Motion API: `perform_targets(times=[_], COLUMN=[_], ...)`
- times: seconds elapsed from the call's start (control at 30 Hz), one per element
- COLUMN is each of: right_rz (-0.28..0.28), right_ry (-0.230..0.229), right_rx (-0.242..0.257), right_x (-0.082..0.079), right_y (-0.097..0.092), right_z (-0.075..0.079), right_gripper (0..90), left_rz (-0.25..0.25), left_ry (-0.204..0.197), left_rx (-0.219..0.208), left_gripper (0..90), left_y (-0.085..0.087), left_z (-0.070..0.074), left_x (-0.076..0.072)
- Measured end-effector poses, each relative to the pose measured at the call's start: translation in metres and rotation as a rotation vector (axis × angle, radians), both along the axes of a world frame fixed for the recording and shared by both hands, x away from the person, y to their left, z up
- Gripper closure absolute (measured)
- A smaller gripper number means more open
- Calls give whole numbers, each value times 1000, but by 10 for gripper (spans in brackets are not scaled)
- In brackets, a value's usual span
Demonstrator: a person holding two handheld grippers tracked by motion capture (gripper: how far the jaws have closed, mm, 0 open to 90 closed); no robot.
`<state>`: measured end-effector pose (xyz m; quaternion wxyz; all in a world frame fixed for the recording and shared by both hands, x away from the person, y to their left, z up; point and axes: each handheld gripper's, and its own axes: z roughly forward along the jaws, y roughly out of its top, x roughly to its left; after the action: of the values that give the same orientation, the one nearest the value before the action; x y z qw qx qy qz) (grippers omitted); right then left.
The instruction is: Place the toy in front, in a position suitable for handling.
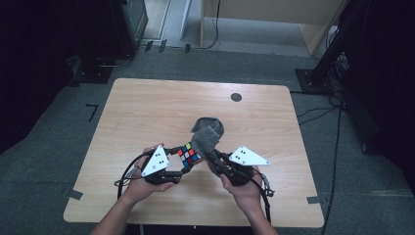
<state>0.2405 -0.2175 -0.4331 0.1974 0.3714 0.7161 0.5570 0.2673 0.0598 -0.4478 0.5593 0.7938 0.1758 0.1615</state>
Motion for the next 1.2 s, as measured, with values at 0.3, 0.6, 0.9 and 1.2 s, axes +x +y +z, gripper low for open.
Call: perform_targets(times=[0.3, 0.6, 0.9, 1.2], right_rz=[135, 196, 281, 378], right_ry=[-19, -2, -163, -70], right_rx=[125, 15, -48, -10], right_x=[3, 5, 0, -10], right_y=[-6, 7, 14, 53], right_z=[-6, -23, -26, -40], right_gripper=[784, 785, 760, 765], left_rz=[-26, -68, -74, -13], left_ry=[54, 107, 156, 199], left_rx=[-116, -213, -265, -395], left_gripper=[342, 342, 341, 341], left_y=[13, 22, 22, 9], left_z=[4, 8, 6, 2], left_x=[6, 9, 12, 7])
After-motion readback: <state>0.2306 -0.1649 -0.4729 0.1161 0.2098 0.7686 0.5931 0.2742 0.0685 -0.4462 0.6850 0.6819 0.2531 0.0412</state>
